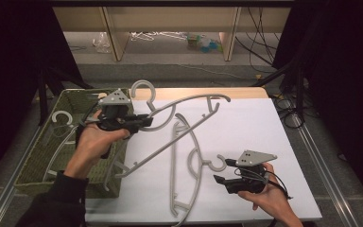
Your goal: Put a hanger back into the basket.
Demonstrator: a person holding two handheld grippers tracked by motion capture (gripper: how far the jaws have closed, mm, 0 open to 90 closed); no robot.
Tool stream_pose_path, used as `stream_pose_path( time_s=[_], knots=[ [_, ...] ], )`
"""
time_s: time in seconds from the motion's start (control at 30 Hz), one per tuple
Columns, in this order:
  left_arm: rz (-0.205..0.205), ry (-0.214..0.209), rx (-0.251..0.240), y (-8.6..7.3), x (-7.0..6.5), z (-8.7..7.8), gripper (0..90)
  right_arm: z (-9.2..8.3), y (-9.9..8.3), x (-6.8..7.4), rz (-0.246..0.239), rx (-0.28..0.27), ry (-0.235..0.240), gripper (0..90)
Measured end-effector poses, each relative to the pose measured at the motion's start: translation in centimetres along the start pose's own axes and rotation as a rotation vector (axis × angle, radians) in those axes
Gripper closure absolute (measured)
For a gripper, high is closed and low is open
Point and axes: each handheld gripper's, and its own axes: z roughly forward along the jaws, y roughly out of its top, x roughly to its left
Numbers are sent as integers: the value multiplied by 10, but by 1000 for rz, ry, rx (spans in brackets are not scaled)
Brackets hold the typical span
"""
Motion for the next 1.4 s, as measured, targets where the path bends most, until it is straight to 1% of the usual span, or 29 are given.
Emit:
stream_pose_path(
  time_s=[0.03,0.07,0.1,0.13,0.27,0.3,0.33,0.4,0.43,0.47,0.5,0.53,0.57,0.6,0.63,0.67,0.73,0.77,0.83,0.9,0.93,0.97,1.0,1.03,1.07,1.1,1.2,1.33,1.4],
  knots=[
    [6,15,2,1,4,-4,805,0,0,0,0,1,0,309],
    [-4,34,15,1,7,-7,805,0,0,-1,-1,2,-1,309],
    [10,54,16,2,12,-11,804,1,0,0,2,4,1,309],
    [13,71,17,1,17,-15,804,1,0,0,2,5,0,309],
    [-3,109,5,-4,33,-23,804,1,-1,0,5,6,-2,304],
    [4,125,20,-5,37,-26,804,2,0,0,7,7,-2,303],
    [-1,124,9,-7,39,-26,804,2,-1,0,5,7,-2,303],
    [-15,111,22,-10,45,-29,805,3,-1,0,6,10,1,303],
    [-32,109,16,-12,48,-30,804,3,-2,0,7,10,-3,301],
    [-37,131,7,-14,52,-31,804,3,-1,0,11,10,-1,299],
    [-25,160,22,-15,57,-34,805,3,-2,-1,5,10,-3,296],
    [-31,162,26,-17,62,-36,804,3,-2,-1,8,11,-2,291],
    [-11,211,29,-18,68,-39,804,3,-2,-1,7,9,-3,287],
    [-36,227,12,-21,71,-39,804,4,-2,-1,9,9,-4,282],
    [-46,224,7,-23,75,-41,804,4,-2,-1,9,9,-6,271],
    [-47,237,13,-26,80,-43,804,4,-2,-1,10,9,-6,261],
    [-65,251,3,-30,86,-45,805,6,-2,-1,11,9,-5,244],
    [-69,256,-1,-32,90,-47,805,6,-3,-1,16,10,-9,234],
    [-60,267,13,-35,95,-50,804,7,-3,-1,25,15,-8,214],
    [-77,284,9,-38,100,-52,805,8,-3,-1,26,13,-9,213],
    [-60,293,23,-39,104,-55,804,8,-3,-1,27,12,-9,209],
    [-70,297,11,-40,105,-55,804,8,-3,-1,27,13,-8,207],
    [-60,307,17,-41,108,-57,804,8,-3,-1,26,10,-9,207],
    [-69,312,10,-42,109,-58,804,8,-3,-1,26,10,-9,207],
    [-53,322,19,-43,112,-60,804,8,-3,-1,26,9,-10,207],
    [-51,331,20,-44,114,-62,805,8,-3,-1,23,8,-11,208],
    [-64,358,12,-49,123,-66,804,8,-4,-1,25,13,-9,210],
    [-59,379,25,-59,134,-71,804,9,-4,-1,26,23,-7,213],
    [-71,389,21,-64,139,-73,804,10,-4,-1,26,25,-10,214]
  ],
)
